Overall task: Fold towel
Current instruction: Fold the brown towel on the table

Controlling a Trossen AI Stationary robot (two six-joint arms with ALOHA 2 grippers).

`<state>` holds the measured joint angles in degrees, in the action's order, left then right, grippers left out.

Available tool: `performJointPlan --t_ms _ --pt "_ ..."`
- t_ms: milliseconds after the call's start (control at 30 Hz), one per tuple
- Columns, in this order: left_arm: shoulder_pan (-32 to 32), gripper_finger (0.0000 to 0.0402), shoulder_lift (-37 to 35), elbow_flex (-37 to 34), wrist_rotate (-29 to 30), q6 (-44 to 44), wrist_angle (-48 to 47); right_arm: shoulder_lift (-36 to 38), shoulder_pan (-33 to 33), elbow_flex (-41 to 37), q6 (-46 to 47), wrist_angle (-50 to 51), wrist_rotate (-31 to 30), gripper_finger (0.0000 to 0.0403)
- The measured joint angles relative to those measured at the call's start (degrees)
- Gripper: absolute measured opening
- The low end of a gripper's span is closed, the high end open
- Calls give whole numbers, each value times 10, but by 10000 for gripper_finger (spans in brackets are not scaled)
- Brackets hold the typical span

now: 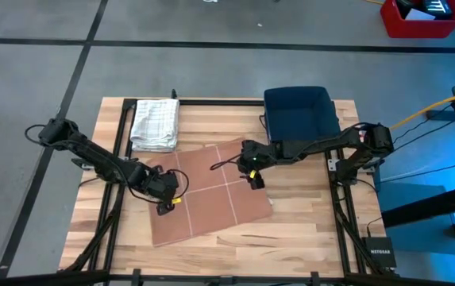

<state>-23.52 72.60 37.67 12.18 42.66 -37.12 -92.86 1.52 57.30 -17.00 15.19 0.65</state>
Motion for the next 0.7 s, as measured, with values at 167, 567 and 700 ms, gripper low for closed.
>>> performJointPlan --t_ms 167,567,700 --pt "-14 269 0 -11 -43 13 -31 0 0 0 0 54 5 308" --pt "-89 248 -3 -97 -33 82 34 -52 0 -11 0 57 7 283" --pt "-87 243 -3 -106 -33 82 37 -67 0 -11 0 57 15 274"
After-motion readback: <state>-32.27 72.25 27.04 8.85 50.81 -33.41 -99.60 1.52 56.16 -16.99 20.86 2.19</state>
